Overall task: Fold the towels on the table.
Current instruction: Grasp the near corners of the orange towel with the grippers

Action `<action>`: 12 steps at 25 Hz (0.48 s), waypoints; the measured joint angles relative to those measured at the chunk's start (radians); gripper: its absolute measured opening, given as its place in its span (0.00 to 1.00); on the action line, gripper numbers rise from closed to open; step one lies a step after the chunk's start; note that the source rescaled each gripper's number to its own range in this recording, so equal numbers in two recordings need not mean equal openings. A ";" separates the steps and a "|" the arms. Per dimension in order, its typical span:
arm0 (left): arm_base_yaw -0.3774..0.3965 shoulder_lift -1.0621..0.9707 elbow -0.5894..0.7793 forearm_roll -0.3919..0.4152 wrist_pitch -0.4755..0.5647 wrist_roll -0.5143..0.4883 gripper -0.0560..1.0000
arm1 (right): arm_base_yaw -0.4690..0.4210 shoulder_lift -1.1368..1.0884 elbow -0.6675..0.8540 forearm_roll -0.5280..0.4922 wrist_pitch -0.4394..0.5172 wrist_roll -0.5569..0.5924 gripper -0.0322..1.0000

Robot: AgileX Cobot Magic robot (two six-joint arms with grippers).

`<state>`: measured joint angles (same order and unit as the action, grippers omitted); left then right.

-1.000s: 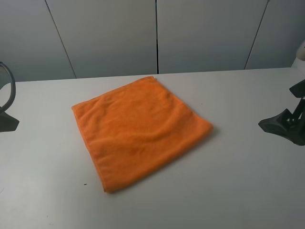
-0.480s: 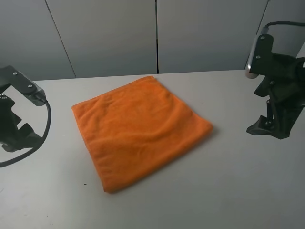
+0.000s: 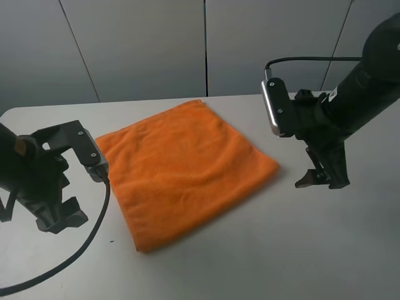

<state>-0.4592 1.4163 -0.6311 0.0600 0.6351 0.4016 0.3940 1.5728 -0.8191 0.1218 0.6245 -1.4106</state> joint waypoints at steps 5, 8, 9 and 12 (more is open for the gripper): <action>-0.085 0.095 -0.002 0.038 0.023 -0.113 1.00 | 0.025 0.064 -0.007 -0.037 -0.005 -0.005 1.00; -0.152 0.153 -0.010 0.067 0.040 -0.172 1.00 | 0.027 0.099 -0.011 -0.063 -0.015 -0.005 1.00; -0.174 0.165 -0.010 0.084 0.033 -0.201 1.00 | 0.027 0.112 -0.013 -0.079 -0.023 -0.005 1.00; -0.218 0.195 -0.021 0.113 -0.004 -0.295 1.00 | 0.027 0.150 -0.033 -0.114 -0.035 -0.005 1.00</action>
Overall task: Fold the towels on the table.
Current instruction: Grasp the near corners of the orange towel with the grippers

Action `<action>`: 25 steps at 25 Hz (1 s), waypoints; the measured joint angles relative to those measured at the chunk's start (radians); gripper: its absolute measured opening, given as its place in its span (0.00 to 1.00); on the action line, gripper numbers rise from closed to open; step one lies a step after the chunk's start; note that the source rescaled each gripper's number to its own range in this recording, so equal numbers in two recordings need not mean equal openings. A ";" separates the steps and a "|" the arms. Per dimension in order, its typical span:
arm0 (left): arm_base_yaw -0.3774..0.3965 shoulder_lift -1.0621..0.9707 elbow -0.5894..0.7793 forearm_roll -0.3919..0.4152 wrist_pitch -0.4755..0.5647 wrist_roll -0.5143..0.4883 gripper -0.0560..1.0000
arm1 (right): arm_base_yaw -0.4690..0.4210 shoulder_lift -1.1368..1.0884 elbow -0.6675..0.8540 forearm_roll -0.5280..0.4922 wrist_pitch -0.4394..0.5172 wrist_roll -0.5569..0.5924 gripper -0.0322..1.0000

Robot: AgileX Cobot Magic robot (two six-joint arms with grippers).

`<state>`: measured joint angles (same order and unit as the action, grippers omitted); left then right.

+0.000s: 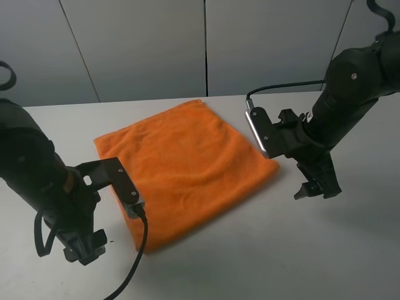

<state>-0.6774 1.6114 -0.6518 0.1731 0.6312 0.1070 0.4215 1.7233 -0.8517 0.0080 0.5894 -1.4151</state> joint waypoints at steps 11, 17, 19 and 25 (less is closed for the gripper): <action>-0.014 0.107 -0.249 0.004 0.134 -0.131 1.00 | 0.002 0.179 -0.182 -0.106 0.039 -0.010 1.00; -0.057 0.207 -0.286 -0.022 0.207 -0.162 1.00 | -0.003 0.217 -0.187 -0.135 0.041 -0.019 1.00; -0.101 0.215 -0.286 -0.034 0.203 -0.146 1.00 | -0.006 0.220 -0.189 -0.137 0.041 -0.021 1.00; -0.157 0.215 -0.280 -0.045 0.118 -0.148 1.00 | -0.018 0.222 -0.189 -0.137 0.039 -0.048 1.00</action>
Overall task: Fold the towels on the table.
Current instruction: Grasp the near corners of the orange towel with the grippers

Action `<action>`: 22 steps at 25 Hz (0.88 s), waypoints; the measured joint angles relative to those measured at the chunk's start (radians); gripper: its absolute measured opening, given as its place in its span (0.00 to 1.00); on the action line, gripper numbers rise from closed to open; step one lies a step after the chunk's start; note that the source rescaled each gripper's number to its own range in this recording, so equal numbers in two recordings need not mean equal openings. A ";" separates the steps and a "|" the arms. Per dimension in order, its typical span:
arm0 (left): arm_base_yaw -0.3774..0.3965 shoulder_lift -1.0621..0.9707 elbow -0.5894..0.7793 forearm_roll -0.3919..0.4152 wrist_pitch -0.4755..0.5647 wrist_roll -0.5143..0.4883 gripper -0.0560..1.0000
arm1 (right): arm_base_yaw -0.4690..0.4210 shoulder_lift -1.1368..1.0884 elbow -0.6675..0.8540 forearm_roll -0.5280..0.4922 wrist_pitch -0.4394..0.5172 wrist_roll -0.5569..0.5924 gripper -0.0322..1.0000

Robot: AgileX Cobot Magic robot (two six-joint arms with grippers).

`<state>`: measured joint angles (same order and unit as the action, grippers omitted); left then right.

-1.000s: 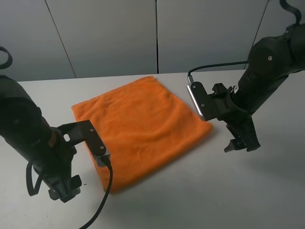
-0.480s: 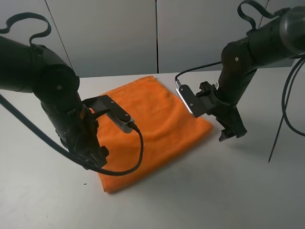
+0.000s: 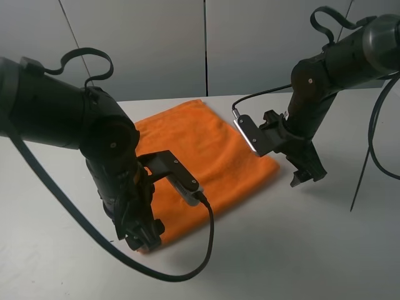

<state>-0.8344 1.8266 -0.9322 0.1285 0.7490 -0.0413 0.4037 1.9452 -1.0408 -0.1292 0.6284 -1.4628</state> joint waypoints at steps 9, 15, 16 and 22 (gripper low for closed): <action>0.000 0.001 0.031 -0.066 -0.063 -0.008 1.00 | -0.002 0.000 0.000 0.172 0.003 -0.140 1.00; -0.003 0.001 0.031 -0.082 -0.080 -0.008 1.00 | -0.002 0.000 0.000 0.228 0.023 -0.222 1.00; -0.007 0.001 0.036 -0.082 -0.088 -0.008 1.00 | -0.002 0.000 0.000 0.235 0.023 -0.226 1.00; -0.037 0.001 0.087 -0.075 -0.144 -0.008 1.00 | -0.002 0.006 -0.001 0.246 0.023 -0.235 1.00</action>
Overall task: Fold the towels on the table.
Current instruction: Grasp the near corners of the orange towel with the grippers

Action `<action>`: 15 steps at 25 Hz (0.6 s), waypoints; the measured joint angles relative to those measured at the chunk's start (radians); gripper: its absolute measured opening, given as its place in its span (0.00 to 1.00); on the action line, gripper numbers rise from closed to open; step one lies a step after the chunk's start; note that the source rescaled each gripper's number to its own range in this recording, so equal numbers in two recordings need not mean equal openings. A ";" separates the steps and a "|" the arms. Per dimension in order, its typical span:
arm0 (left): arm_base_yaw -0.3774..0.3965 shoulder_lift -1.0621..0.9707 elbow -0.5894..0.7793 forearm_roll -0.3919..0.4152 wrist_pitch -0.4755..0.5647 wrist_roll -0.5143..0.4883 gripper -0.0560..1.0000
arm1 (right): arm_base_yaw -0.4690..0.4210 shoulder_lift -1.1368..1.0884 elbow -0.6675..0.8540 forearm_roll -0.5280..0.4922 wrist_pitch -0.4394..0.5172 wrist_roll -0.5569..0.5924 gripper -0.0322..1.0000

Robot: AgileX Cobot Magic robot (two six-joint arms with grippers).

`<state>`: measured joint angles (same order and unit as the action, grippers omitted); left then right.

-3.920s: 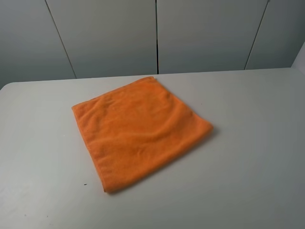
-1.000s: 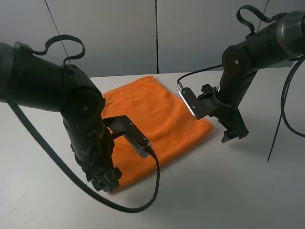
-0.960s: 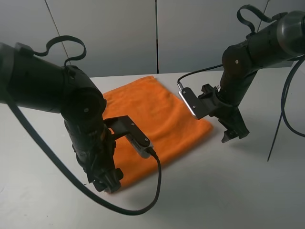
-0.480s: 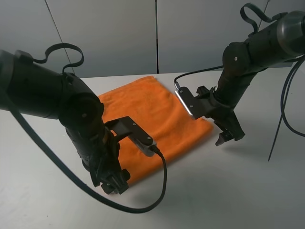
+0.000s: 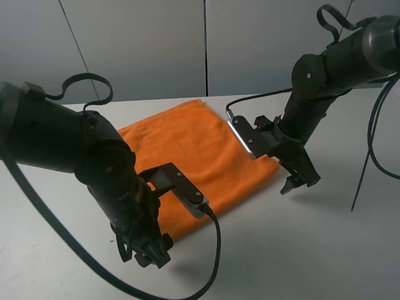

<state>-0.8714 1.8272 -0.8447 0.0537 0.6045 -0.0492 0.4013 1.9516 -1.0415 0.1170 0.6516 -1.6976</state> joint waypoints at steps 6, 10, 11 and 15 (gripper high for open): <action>0.000 0.000 0.013 -0.002 -0.020 0.000 1.00 | 0.000 0.029 0.000 0.000 -0.004 -0.002 1.00; 0.000 0.000 0.013 0.011 -0.055 -0.015 1.00 | 0.000 0.036 0.000 0.000 -0.013 -0.003 1.00; 0.000 0.000 0.013 0.026 -0.060 -0.020 1.00 | 0.000 0.038 0.000 0.000 -0.015 -0.003 1.00; 0.000 0.002 0.013 0.047 -0.062 -0.031 1.00 | 0.000 0.046 0.000 0.000 -0.022 -0.003 1.00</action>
<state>-0.8714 1.8291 -0.8320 0.1009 0.5427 -0.0799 0.4013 1.9975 -1.0415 0.1170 0.6301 -1.7007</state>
